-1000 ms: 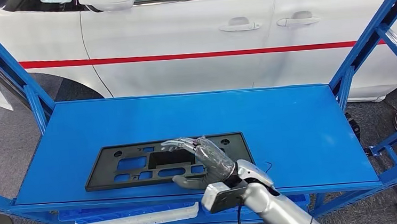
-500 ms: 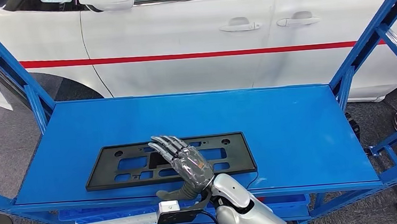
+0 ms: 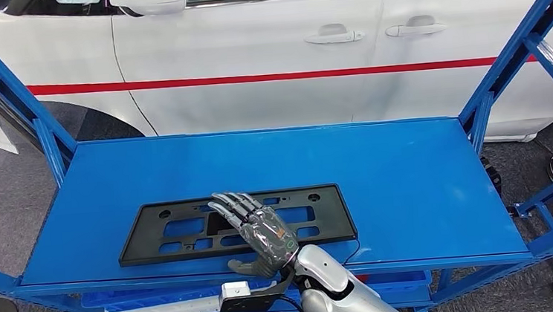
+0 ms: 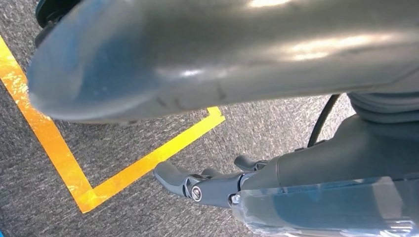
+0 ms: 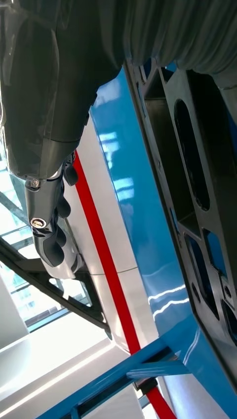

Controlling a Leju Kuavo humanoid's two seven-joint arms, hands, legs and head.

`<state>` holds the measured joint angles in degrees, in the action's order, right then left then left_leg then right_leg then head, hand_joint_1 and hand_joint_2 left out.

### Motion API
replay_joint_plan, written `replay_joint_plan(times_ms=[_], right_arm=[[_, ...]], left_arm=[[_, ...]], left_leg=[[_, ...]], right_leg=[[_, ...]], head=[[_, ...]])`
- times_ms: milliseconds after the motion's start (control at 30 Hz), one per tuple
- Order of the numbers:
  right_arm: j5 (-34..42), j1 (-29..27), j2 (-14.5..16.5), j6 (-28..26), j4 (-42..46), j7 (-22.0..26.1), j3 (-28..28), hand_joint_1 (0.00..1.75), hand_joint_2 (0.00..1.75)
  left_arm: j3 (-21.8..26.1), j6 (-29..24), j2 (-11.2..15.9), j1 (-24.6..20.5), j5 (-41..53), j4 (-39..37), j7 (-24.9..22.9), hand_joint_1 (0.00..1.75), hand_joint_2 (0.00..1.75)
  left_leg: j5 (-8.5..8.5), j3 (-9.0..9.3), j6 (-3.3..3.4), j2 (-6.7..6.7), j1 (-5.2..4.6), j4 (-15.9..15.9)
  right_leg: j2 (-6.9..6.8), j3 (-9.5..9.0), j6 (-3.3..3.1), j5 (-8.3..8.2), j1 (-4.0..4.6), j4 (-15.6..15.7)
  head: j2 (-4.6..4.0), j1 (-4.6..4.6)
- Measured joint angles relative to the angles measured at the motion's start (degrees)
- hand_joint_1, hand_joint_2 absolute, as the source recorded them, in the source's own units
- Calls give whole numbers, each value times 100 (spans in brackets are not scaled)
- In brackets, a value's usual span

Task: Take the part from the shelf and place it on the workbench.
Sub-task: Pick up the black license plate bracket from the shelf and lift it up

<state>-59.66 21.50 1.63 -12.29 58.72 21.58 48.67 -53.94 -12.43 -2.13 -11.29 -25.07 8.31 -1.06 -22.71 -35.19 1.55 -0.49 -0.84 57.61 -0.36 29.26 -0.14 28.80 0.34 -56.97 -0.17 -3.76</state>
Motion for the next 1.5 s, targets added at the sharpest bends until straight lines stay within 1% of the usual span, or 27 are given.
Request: replay_joint_plan(times_ms=[300, 1000, 1067, 1167, 1300, 1367, 1500], right_arm=[[-247, 2, 69, -286, -221, -188, 1, 0, 175], [-265, 53, 275, -277, -582, -207, 1, 0, 175], [-306, 69, 301, -278, -618, -334, 1, 0, 175], [-499, 149, 332, -352, -788, -776, -19, 0, 175], [-853, 285, 366, -646, -1254, -1309, -161, 0, 175], [-934, 324, 371, -763, -1495, -1403, -274, 0, 175], [-1007, 401, 401, -878, -1822, -1431, -460, 0, 175]], left_arm=[[-5, 24, 3, 1, 2, 0, -8, 0, 0], [-5, 4, 8, 30, -67, 0, 76, 0, 0], [-5, 3, 9, 34, -91, 0, 94, 0, 0], [-5, 4, 9, 45, -111, 0, 117, 0, 0], [-5, 23, 9, 59, -110, 0, 120, 0, 0], [-5, 35, 9, 61, -110, 0, 114, 0, 0], [-5, 47, 9, 59, -111, 0, 106, 0, 0]], left_leg=[[0, 0, 0, 0, 0, 0], [0, 0, 0, 0, 0, 0], [0, 0, 0, 0, 0, 0], [0, 0, 0, 0, 0, 0], [1, 0, 1, 0, 0, 0], [2, 0, 3, -1, -1, 1], [3, 2, 4, 2, -2, 1]], right_leg=[[0, 0, 0, 0, 0, 0], [0, 0, 0, 0, 0, 0], [0, 0, 0, 0, 0, 0], [0, 0, 0, 0, 0, 0], [-1, -1, 0, -1, 0, 0], [-2, -2, 0, -2, 0, 0], [0, -3, -1, -3, -1, 0]], head=[[0, -1], [0, -2], [0, -2], [0, -2], [0, -2], [0, -1], [0, -2]])
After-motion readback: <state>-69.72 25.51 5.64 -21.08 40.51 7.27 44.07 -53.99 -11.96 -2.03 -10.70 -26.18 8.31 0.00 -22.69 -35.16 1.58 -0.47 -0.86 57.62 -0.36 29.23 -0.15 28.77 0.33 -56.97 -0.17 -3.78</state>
